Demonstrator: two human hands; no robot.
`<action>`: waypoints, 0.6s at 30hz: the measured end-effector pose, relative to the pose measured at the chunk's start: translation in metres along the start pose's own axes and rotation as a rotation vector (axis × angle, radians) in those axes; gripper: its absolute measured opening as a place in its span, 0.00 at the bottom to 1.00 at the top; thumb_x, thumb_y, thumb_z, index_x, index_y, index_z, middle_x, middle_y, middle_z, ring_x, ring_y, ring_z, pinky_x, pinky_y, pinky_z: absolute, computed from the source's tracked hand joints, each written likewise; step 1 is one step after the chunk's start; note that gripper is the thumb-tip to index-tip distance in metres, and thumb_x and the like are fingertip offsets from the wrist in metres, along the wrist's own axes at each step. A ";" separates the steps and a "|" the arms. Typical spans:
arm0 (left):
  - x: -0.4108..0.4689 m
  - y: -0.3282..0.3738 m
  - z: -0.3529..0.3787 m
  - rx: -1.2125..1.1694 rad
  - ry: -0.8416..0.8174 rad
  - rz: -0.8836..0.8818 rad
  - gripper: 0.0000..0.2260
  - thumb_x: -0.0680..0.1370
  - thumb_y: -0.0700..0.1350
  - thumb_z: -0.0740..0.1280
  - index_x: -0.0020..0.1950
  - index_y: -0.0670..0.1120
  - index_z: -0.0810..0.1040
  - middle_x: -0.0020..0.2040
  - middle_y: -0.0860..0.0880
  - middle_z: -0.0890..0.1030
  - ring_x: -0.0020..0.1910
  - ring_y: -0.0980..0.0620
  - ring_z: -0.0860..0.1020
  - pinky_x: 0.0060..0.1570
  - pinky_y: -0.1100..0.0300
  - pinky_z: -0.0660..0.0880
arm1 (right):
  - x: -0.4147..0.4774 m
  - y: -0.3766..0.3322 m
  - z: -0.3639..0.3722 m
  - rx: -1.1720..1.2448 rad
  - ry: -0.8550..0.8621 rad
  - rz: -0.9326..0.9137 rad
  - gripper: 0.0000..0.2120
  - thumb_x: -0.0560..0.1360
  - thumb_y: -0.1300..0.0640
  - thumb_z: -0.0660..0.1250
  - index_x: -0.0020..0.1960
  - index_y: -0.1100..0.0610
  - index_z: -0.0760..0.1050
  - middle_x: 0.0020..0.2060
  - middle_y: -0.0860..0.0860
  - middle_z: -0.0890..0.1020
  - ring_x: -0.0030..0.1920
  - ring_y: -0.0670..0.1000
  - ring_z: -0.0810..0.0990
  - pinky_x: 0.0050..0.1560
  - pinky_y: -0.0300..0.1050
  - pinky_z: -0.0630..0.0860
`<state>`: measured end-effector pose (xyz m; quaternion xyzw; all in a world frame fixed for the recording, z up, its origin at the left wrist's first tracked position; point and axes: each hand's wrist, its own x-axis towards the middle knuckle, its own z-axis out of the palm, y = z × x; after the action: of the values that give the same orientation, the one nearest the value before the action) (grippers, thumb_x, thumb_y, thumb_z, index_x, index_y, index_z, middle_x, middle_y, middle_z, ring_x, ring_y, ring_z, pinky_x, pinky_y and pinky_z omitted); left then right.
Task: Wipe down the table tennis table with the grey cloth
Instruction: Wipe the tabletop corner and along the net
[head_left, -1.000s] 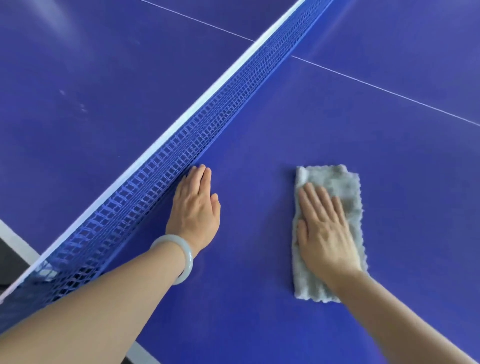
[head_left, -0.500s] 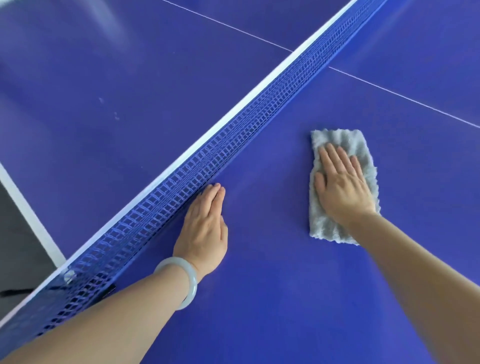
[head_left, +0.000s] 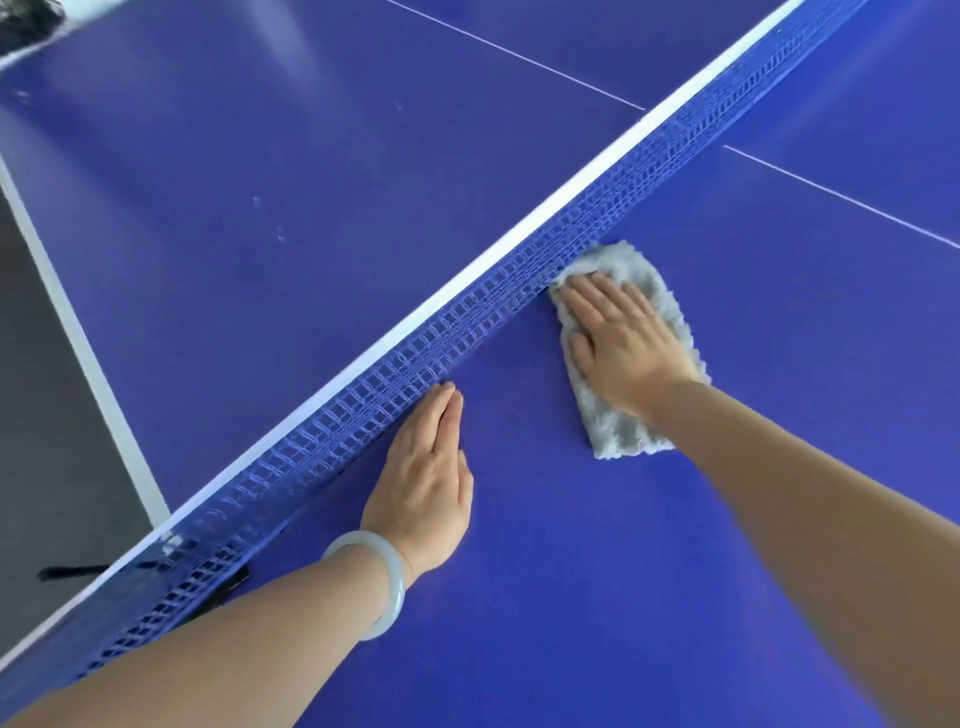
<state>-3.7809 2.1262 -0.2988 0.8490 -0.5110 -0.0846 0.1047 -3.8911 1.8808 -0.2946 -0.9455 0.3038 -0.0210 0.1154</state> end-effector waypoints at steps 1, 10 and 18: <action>0.000 -0.001 0.000 0.005 -0.002 -0.004 0.26 0.82 0.43 0.54 0.80 0.41 0.54 0.80 0.49 0.53 0.79 0.53 0.53 0.77 0.57 0.53 | 0.001 0.018 -0.004 0.022 0.035 0.121 0.26 0.84 0.48 0.48 0.81 0.52 0.53 0.80 0.47 0.55 0.80 0.48 0.47 0.79 0.47 0.39; 0.000 0.004 -0.005 0.018 -0.025 0.009 0.28 0.80 0.40 0.60 0.79 0.38 0.56 0.79 0.44 0.56 0.79 0.47 0.56 0.77 0.54 0.55 | -0.076 -0.082 0.023 0.017 0.008 -0.117 0.27 0.83 0.48 0.49 0.81 0.54 0.54 0.80 0.49 0.56 0.80 0.51 0.49 0.79 0.50 0.40; 0.005 0.018 -0.007 0.016 -0.041 0.233 0.29 0.69 0.30 0.70 0.71 0.37 0.72 0.69 0.42 0.73 0.70 0.43 0.73 0.67 0.48 0.73 | -0.109 0.044 -0.003 -0.010 0.083 0.412 0.31 0.80 0.44 0.40 0.82 0.51 0.47 0.80 0.45 0.48 0.80 0.46 0.43 0.79 0.46 0.38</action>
<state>-3.7923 2.1142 -0.2879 0.7828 -0.6088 -0.0853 0.0965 -4.0056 1.9085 -0.2983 -0.8622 0.4955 -0.0342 0.1000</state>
